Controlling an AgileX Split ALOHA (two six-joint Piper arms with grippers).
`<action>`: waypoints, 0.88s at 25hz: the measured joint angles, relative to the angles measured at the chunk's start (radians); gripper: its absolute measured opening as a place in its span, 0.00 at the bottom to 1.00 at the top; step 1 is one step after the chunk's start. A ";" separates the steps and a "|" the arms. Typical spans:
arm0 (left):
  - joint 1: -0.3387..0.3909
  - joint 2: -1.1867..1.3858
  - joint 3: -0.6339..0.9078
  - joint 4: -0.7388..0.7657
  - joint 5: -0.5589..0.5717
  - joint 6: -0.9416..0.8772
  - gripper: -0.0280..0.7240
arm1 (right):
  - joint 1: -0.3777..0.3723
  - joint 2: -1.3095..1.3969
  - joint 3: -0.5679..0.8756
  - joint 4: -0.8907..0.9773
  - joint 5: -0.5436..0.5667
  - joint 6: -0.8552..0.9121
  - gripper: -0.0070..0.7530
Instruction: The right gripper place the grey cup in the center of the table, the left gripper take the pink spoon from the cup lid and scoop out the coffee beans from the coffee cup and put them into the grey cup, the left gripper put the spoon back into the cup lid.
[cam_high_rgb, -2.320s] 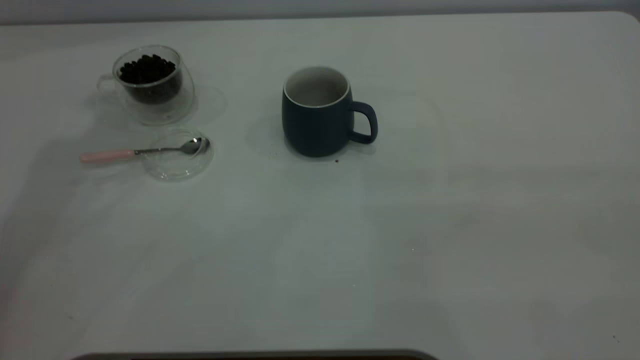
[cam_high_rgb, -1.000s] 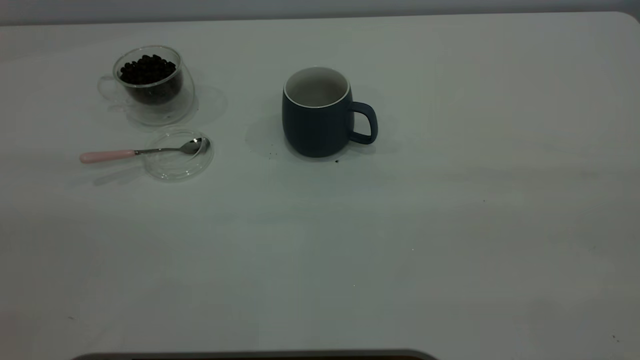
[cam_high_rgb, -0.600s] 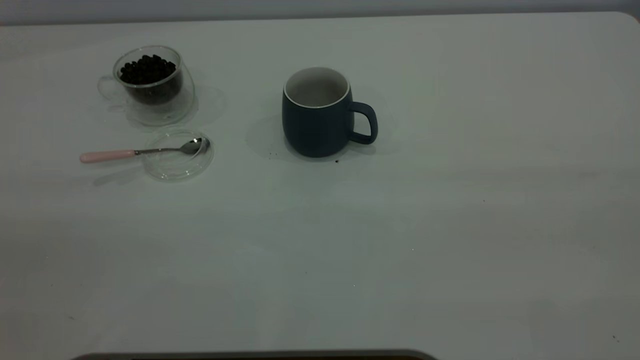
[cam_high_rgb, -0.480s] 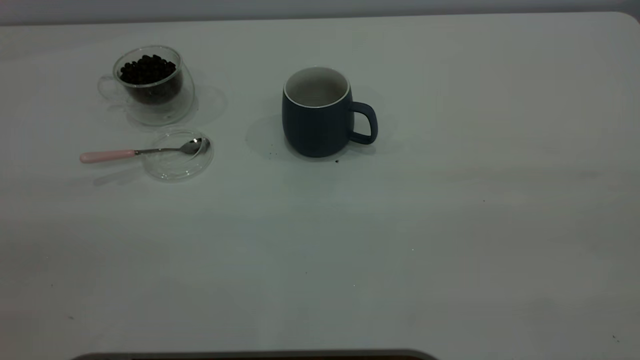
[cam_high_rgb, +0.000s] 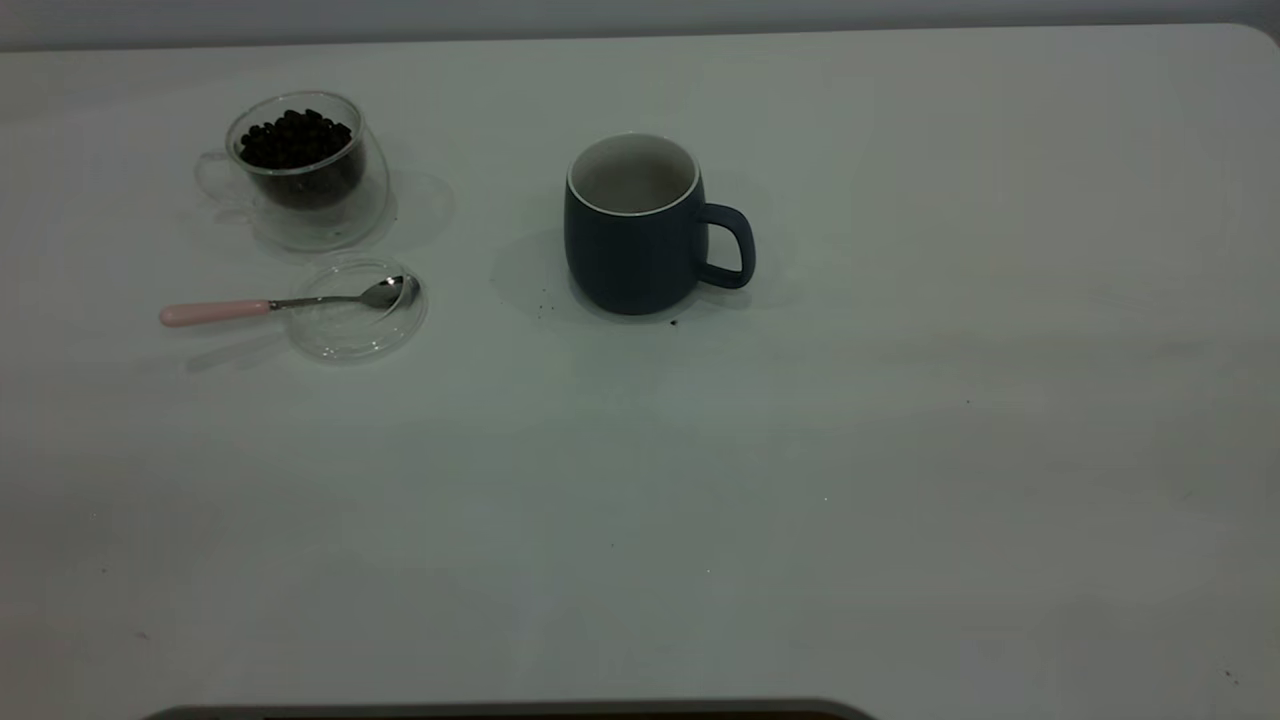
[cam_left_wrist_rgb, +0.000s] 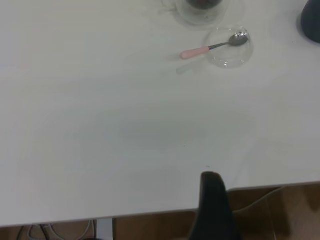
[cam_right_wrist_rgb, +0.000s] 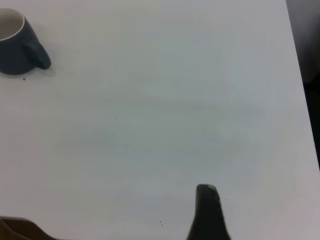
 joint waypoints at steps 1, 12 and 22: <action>0.000 0.000 0.000 0.000 0.000 0.000 0.82 | 0.000 0.000 0.000 0.000 0.000 0.000 0.79; 0.002 -0.043 0.000 -0.001 0.004 0.000 0.82 | 0.000 0.000 0.000 0.000 0.000 0.000 0.79; 0.002 -0.043 0.000 -0.001 0.004 0.000 0.82 | 0.000 0.000 0.000 0.000 0.000 0.000 0.79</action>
